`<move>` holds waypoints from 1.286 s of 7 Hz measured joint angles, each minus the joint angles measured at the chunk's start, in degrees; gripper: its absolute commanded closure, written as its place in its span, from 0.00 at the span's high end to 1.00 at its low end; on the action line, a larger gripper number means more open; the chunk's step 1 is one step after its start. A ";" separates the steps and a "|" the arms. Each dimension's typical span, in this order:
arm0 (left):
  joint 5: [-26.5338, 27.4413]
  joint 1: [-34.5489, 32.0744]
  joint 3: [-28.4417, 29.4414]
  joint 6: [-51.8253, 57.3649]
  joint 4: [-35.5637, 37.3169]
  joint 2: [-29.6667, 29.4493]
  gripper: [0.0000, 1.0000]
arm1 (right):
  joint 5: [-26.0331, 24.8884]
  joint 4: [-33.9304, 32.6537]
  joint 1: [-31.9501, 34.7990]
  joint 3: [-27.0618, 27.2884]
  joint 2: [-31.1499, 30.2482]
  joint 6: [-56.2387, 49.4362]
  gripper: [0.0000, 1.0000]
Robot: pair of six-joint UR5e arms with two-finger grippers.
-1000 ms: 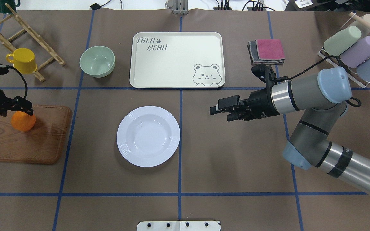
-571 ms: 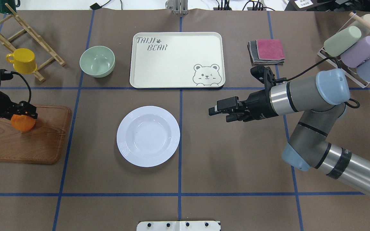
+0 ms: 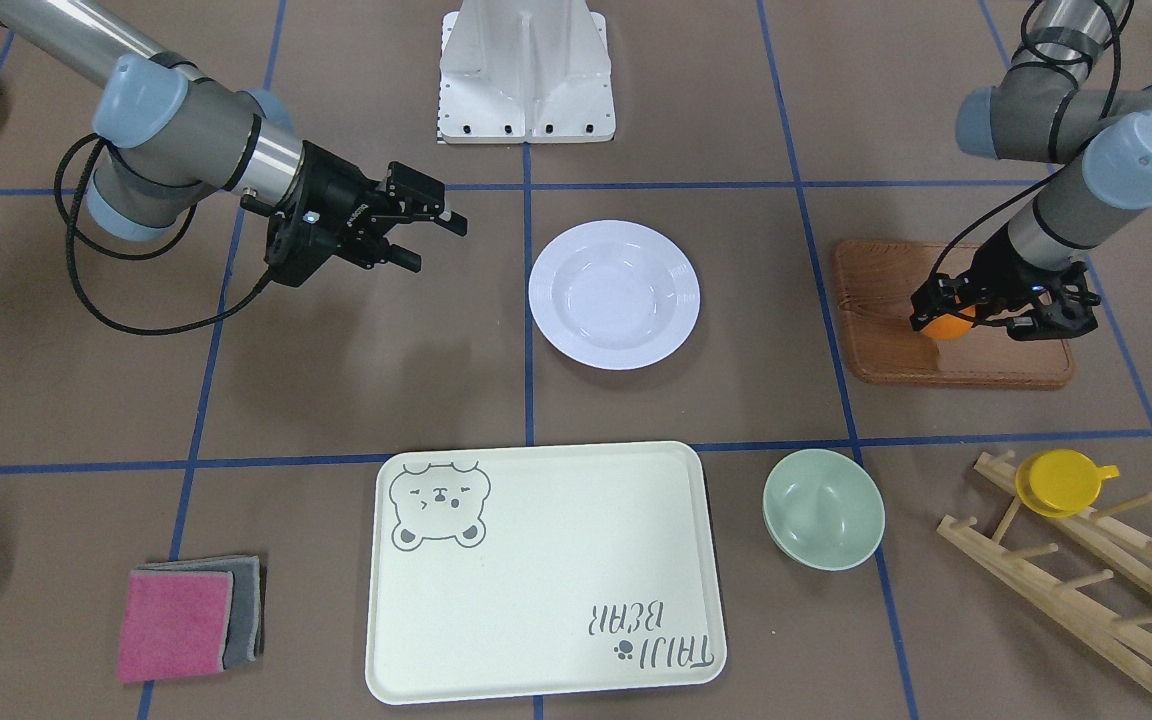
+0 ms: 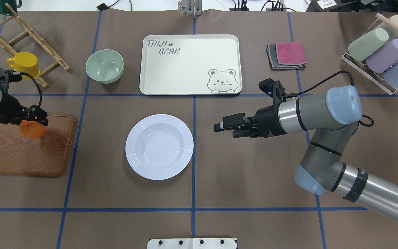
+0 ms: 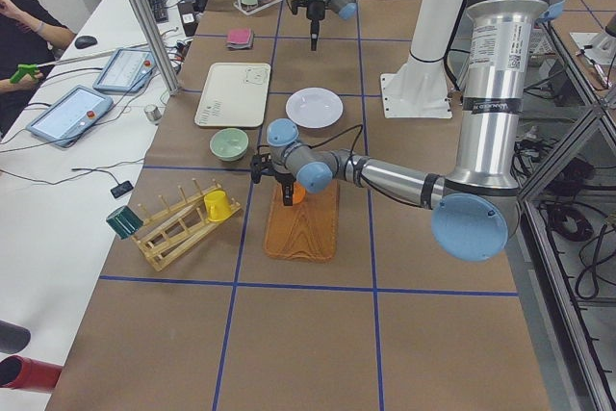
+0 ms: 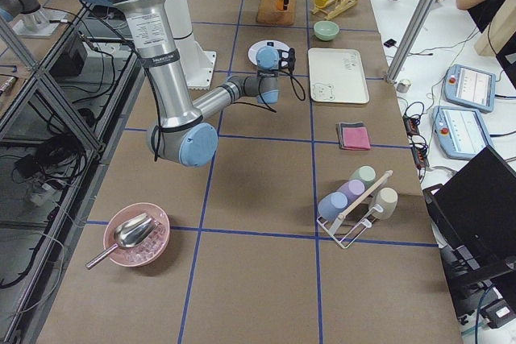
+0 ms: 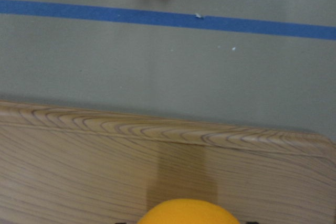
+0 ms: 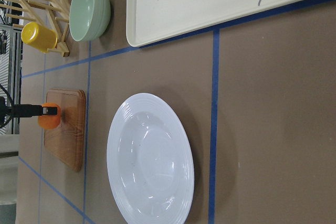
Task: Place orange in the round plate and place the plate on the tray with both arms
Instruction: 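Grasp the orange with the left gripper and lift it off the board, then carry the orange over the white plate and release it with the left gripper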
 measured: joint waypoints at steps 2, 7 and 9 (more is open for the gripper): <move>0.34 0.87 -6.70 -3.69 16.24 -9.29 0.77 | -6.21 0.04 -3.61 -0.59 1.18 -0.44 0.91; 5.97 13.57 -7.20 -23.61 26.41 -27.50 0.91 | -12.48 0.01 -6.05 -6.94 5.65 -5.05 0.90; 7.86 15.89 -7.06 -26.64 26.60 -29.01 0.98 | -14.81 -0.23 -8.10 -8.85 6.81 -5.41 0.89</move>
